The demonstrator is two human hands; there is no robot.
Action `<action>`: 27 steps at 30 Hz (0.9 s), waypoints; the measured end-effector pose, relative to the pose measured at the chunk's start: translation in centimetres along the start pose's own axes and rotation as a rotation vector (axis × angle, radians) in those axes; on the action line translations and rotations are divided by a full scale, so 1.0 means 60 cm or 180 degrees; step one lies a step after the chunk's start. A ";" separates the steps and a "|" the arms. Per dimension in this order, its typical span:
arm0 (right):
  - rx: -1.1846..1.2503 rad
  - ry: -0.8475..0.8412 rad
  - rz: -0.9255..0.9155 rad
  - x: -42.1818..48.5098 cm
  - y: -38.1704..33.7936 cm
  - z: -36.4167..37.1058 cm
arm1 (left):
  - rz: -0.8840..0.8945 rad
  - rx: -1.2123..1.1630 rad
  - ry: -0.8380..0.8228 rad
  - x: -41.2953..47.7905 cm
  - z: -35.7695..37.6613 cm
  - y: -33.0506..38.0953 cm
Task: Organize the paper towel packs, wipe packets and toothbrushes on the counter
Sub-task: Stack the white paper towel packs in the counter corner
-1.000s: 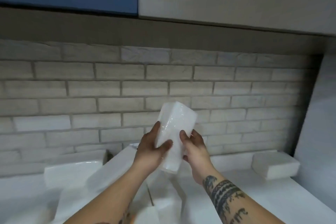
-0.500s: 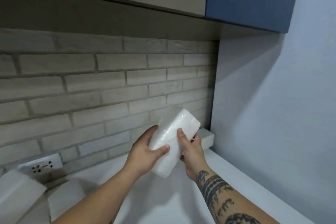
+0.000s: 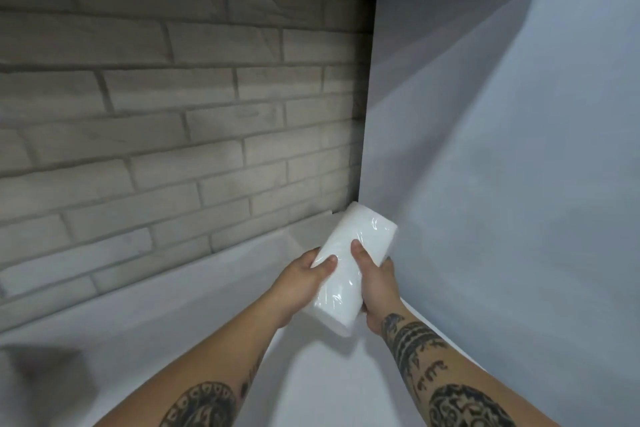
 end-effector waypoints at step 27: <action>-0.4864 0.0058 -0.1227 0.215 0.080 -0.063 | 0.0479 0.2821 0.1069 0.192 0.024 -0.111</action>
Point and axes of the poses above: each hand's wrist, its own x-axis towards the middle knuckle, its own z-axis out of the palm, y = z × x, the point moved 7 cm from there along x, towards the middle knuckle, and after that the axes turned 8 degrees about -x, right-handed, at the moved point
